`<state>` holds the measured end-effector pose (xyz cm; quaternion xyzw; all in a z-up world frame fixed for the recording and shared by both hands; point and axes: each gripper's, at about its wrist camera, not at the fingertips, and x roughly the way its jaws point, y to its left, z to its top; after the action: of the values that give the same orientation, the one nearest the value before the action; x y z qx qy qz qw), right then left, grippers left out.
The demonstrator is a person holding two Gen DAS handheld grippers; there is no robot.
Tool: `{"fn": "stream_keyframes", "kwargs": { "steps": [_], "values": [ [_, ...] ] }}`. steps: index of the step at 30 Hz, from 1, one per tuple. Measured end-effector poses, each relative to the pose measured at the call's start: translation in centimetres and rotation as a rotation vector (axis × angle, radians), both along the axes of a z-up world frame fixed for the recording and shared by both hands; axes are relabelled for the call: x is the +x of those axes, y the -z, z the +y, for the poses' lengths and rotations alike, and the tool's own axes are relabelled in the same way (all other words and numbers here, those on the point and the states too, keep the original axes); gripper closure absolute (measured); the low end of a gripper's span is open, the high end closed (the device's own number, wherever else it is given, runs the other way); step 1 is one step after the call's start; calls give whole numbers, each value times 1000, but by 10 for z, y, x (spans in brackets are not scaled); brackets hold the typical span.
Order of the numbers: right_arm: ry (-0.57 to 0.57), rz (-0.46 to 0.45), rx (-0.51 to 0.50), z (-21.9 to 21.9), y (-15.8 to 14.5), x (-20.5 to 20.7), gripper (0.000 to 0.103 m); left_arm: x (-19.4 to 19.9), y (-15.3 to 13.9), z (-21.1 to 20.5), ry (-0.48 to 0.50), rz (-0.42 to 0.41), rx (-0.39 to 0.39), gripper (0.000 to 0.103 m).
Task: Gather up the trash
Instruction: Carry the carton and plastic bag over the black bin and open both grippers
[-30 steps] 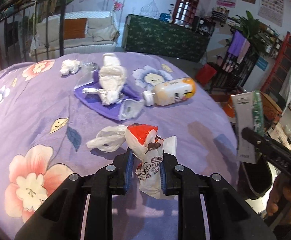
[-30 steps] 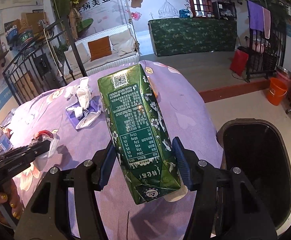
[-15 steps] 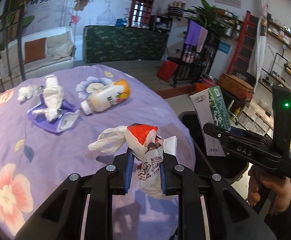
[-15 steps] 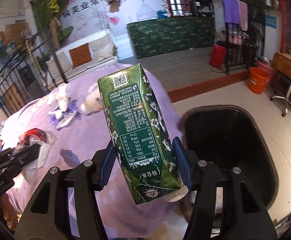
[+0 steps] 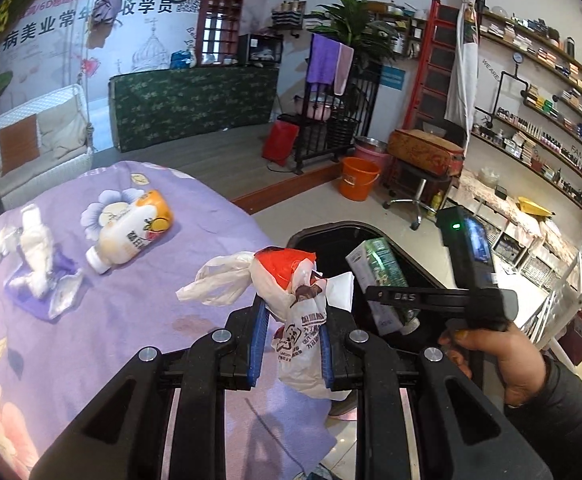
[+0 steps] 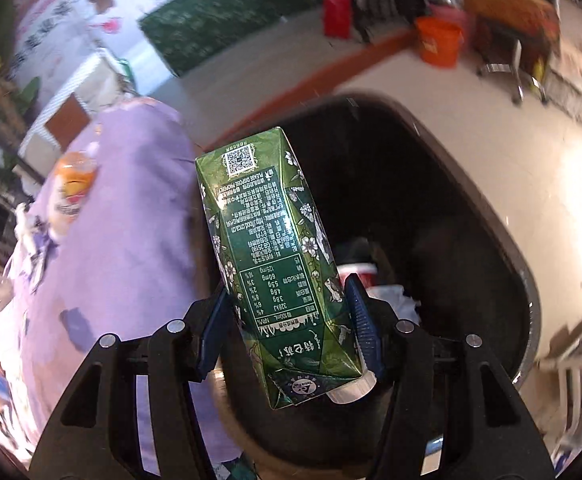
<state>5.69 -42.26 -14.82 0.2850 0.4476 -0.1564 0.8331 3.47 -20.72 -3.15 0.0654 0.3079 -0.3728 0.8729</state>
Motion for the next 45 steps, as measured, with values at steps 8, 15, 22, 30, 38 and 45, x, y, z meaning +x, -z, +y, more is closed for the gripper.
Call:
{"fn": "stream_keyframes", "kwargs": {
  "steps": [8,15,22,30,38,45],
  "values": [
    [8,146,43,-12,44,21,47,-4,7,-19,46,29,12,82],
    [21,162,56,-17,51,22,36,-7,13,-28,71,47,23,82],
    [54,85,-17,-8,26,10,35,-9,19,-36,105,59,40,82],
    [120,-89,-166,-7,-31,-16,27,-9,27,-57,161,86,55,82],
    [217,-188,-306,-17,-68,-39,18,-9,47,-102,248,125,105,82],
    [287,-212,-297,-29,-75,-62,18,-4,60,-139,297,112,146,81]
  ]
}}
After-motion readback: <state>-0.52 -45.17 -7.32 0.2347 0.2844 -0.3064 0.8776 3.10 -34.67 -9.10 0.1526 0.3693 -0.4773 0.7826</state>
